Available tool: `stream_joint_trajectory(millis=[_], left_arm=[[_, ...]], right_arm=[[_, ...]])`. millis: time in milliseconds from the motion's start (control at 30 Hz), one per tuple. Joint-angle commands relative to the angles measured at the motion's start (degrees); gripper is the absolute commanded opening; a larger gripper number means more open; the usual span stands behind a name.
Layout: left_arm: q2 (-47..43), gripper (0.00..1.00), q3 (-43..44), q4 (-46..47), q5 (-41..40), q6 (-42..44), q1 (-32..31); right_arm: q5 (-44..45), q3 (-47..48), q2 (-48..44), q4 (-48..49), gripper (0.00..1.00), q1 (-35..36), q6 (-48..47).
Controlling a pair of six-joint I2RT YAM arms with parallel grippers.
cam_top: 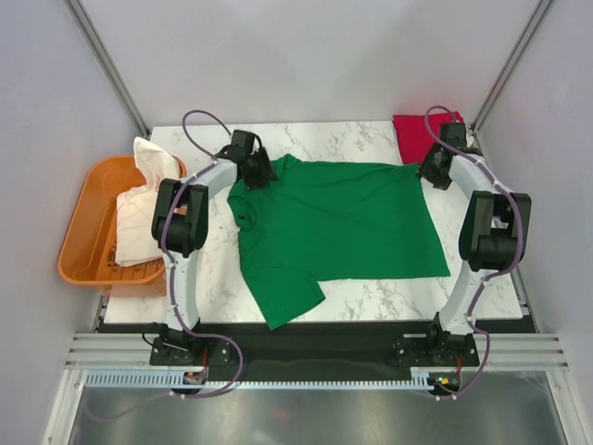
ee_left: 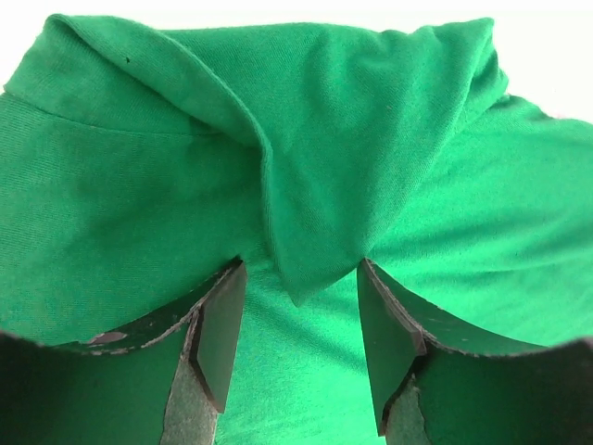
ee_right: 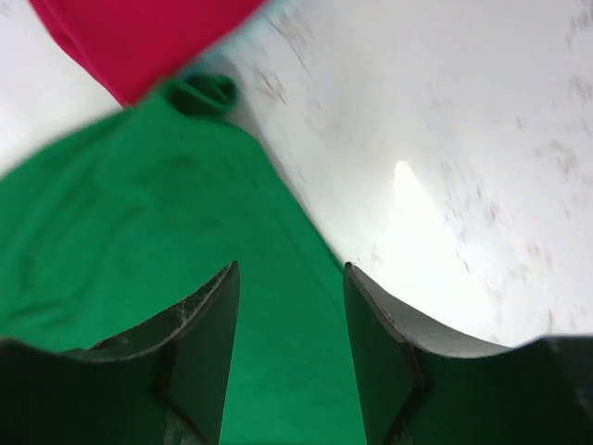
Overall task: Fold and stack the t-shirts
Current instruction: Flatten the tshirt out
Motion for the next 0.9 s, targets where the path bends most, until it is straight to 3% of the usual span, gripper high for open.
stream_joint_trajectory(millis=[0,233,467,633,867], left_arm=[[0.0,0.6,-2.5,-5.8,-6.2,1.3,1.4],[-3.2,0.61,-1.8,-5.7,-1.2,3.9,1.2],[-17.7,0.64,-3.1,-7.6,1.3,4.5,0.8],[-26.4,0.64,-11.7,-11.3,-0.1,4.4,-4.2],[-34.6,0.58,-31.5,-11.4,4.0,-0.8,-11.1]], right_arm=[[3.3,-4.1,-5.3,-4.6,0.57,-0.1,4.7],[3.7,-18.4,-15.0,-6.9,0.51,1.3,9.1],[4.9,-24.4,-21.6,-12.6,0.48,1.4,13.6],[4.4,-28.4,-23.5,-11.7,0.46,1.4,15.7],[6.1,-31.5,-22.4,-13.0,0.45,1.4,17.1]])
